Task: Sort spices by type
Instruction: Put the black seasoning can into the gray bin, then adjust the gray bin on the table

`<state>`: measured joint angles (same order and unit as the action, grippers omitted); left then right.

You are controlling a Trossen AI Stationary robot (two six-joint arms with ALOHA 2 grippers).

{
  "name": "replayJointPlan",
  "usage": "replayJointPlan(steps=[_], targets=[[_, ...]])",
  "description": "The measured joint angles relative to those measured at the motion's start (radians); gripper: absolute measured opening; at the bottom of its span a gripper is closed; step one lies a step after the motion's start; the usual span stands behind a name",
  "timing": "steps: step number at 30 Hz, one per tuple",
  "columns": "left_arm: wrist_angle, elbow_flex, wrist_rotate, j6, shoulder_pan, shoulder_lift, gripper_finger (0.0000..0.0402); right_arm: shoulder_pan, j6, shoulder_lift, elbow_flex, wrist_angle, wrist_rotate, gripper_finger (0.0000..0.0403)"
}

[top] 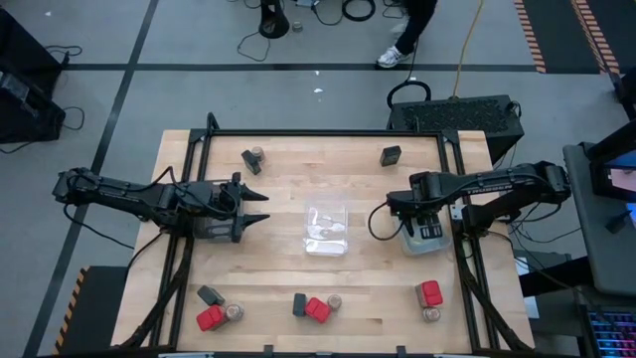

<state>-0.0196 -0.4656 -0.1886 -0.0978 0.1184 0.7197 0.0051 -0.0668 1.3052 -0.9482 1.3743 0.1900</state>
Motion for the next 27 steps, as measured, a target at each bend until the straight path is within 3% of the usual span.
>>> replayJointPlan(steps=[7,16,22,27], targets=[[0.000,0.000,0.000,0.000,0.000,0.000,0.0241,0.000,0.002,0.000,0.000,0.008,0.002,0.0199],[0.000,0.000,0.000,0.000,0.000,0.000,0.0241,0.006,0.009,0.000,-0.003,0.011,0.016,0.0197],[0.001,0.000,0.000,0.000,0.000,0.000,0.0241,0.039,0.075,0.001,-0.076,0.075,0.012,0.0197],[0.002,0.000,0.000,-0.001,0.000,0.000,0.0242,0.090,0.233,0.001,-0.166,0.090,-0.092,0.0196]])
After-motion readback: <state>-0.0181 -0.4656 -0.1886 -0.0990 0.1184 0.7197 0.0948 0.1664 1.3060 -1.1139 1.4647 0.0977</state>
